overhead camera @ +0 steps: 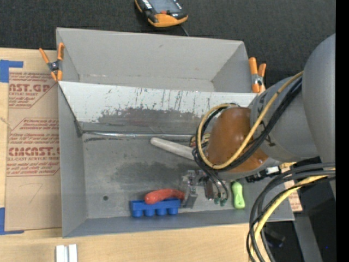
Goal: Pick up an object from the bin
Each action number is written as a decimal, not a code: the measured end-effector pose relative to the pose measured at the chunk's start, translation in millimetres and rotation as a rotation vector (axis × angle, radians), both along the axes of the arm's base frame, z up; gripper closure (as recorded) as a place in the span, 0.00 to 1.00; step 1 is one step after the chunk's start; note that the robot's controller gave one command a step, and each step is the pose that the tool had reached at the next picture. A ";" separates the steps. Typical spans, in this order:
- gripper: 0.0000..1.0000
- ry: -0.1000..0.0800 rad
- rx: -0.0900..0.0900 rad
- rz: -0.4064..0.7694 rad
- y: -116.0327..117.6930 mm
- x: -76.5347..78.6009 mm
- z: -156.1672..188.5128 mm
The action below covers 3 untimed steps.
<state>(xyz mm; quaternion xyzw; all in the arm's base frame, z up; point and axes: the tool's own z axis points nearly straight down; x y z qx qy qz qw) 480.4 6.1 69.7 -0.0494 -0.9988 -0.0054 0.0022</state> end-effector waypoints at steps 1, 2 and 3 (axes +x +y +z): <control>1.00 0.002 0.000 0.001 0.3 -0.8 9.1; 1.00 0.001 0.001 0.001 0.5 -0.4 16.1; 1.00 -0.004 0.002 0.002 1.2 0.7 63.0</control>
Offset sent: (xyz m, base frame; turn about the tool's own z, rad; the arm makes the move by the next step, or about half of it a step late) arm -0.0008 0.0000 0.0198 -0.0002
